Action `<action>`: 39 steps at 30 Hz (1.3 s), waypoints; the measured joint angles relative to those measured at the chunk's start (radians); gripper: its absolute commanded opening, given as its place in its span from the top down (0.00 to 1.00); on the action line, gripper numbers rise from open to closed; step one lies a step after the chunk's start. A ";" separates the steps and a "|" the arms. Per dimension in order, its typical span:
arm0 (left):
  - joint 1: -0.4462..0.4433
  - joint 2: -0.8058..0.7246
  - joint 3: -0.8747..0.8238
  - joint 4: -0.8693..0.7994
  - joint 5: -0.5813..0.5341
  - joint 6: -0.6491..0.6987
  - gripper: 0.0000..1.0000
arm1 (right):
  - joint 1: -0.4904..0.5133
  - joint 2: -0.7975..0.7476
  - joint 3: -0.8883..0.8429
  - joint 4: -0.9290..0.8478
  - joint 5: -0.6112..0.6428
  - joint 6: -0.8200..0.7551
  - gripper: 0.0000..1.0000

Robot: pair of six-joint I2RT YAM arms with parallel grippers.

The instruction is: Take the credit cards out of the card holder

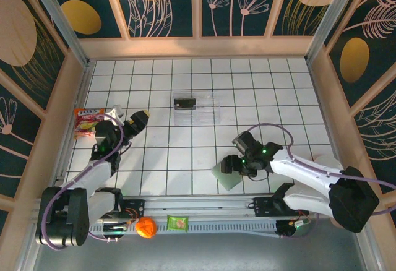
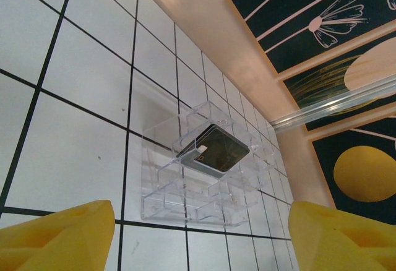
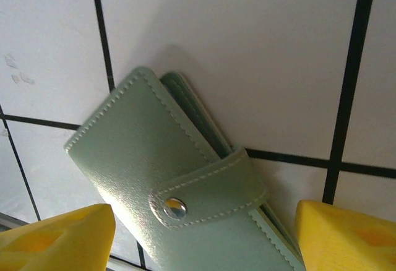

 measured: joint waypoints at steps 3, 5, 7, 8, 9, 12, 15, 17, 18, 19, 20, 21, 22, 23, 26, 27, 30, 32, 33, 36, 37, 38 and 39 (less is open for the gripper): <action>0.000 0.000 0.000 0.000 0.010 0.000 0.29 | 0.003 -0.019 -0.020 0.001 -0.026 0.018 0.25; 0.000 0.000 0.000 0.000 0.014 0.000 0.32 | 0.019 -0.022 -0.020 0.007 -0.033 0.030 0.28; 0.000 0.000 0.000 0.000 0.018 0.000 0.34 | 0.056 -0.016 -0.017 0.020 -0.040 0.047 0.32; 0.000 0.000 0.000 0.000 0.019 0.000 0.36 | 0.076 -0.009 -0.013 0.025 -0.044 0.053 0.35; 0.000 0.000 0.000 0.000 0.021 0.000 0.36 | 0.100 0.005 -0.006 0.034 -0.049 0.060 0.36; 0.000 0.000 0.000 0.000 0.029 -0.003 0.36 | 0.156 0.050 0.018 0.063 -0.051 0.077 0.36; 0.000 0.000 0.000 0.000 0.037 -0.004 0.34 | 0.187 0.071 0.030 0.082 -0.035 0.093 0.36; -0.003 0.000 0.000 0.000 0.037 -0.004 0.35 | 0.191 0.071 0.030 0.084 -0.016 0.108 0.38; -0.006 0.000 0.000 0.000 0.037 -0.003 0.36 | 0.192 0.071 0.028 0.087 -0.005 0.116 0.39; -0.011 0.000 0.001 0.000 0.037 -0.003 0.37 | 0.192 0.069 0.023 0.093 0.000 0.122 0.40; -0.018 -0.001 0.001 0.000 0.037 -0.003 0.38 | 0.192 0.066 0.015 0.102 0.002 0.129 0.41; -0.026 -0.002 0.001 -0.001 0.037 -0.003 0.38 | 0.192 0.064 0.006 0.110 0.002 0.133 0.42; -0.034 -0.003 0.001 -0.001 0.036 -0.003 0.39 | 0.192 0.063 -0.005 0.120 0.002 0.137 0.43; -0.043 -0.006 0.002 -0.002 0.036 -0.003 0.41 | 0.192 0.064 -0.016 0.130 0.001 0.140 0.47; -0.065 -0.017 0.006 -0.005 0.036 -0.002 0.45 | 0.192 0.064 -0.043 0.153 -0.004 0.154 0.51; -0.072 -0.024 0.006 -0.005 0.036 -0.002 0.45 | 0.192 0.063 -0.047 0.157 -0.004 0.155 0.54; -0.089 -0.040 0.006 -0.005 0.036 -0.003 0.47 | 0.192 0.060 -0.057 0.172 -0.005 0.159 0.63; -0.101 -0.047 0.006 -0.005 0.036 -0.005 0.47 | 0.191 0.054 -0.065 0.191 -0.008 0.159 0.70; -0.109 -0.050 0.006 -0.006 0.036 -0.008 0.48 | 0.192 0.053 -0.070 0.210 -0.014 0.160 0.75; -0.124 -0.060 0.006 -0.010 0.036 -0.014 0.49 | 0.192 0.053 -0.072 0.248 -0.024 0.155 0.87; -0.127 -0.063 0.006 -0.012 0.036 -0.014 0.50 | 0.192 0.051 -0.072 0.256 -0.024 0.150 0.90; -0.130 -0.067 0.006 -0.015 0.036 -0.015 0.50 | 0.192 0.048 -0.072 0.266 -0.023 0.146 0.93; -0.131 -0.072 0.006 -0.018 0.037 -0.015 0.50 | 0.192 0.044 -0.072 0.272 -0.022 0.138 0.97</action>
